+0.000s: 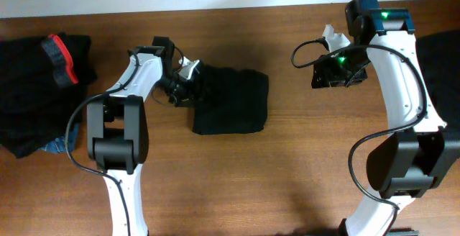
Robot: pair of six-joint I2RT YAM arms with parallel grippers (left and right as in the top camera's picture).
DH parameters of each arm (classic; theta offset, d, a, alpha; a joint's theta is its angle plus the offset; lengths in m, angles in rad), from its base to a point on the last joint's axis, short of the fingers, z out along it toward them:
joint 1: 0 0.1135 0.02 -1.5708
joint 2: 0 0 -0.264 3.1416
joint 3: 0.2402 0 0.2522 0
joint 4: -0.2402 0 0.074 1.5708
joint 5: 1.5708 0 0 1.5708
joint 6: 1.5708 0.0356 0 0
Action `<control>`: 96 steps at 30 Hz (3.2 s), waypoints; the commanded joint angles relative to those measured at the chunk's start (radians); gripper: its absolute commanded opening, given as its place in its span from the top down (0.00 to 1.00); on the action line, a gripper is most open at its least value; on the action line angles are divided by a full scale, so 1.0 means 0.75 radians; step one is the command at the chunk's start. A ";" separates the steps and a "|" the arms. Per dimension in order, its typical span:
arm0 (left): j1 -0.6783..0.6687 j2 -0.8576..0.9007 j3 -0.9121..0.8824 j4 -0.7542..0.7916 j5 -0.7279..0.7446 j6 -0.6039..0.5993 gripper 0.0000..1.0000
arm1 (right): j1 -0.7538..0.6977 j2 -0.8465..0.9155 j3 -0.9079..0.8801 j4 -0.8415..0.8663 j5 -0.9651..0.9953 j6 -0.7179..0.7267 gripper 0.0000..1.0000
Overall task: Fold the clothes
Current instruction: 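Grasp the folded black shirt with the left gripper and lift it, then carry the folded shirt left and place it on the left clothes pile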
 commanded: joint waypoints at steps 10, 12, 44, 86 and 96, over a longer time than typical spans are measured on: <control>-0.060 0.042 -0.011 -0.006 0.013 0.025 1.00 | -0.008 -0.027 0.023 -0.007 0.011 0.005 0.44; -0.039 0.034 0.001 -0.038 -0.062 0.024 1.00 | -0.008 -0.027 0.023 -0.008 0.011 0.005 0.44; 0.483 -0.167 0.964 -0.171 -0.477 -0.140 1.00 | 0.474 -0.392 0.023 -0.181 0.127 0.025 0.41; 0.924 -0.169 1.076 -0.025 -0.328 -0.187 0.99 | 0.496 -0.502 0.023 -0.230 0.146 0.026 0.39; 0.977 -0.169 1.076 -0.266 -0.402 -0.187 0.99 | 0.496 -0.502 0.023 -0.241 0.146 0.026 0.39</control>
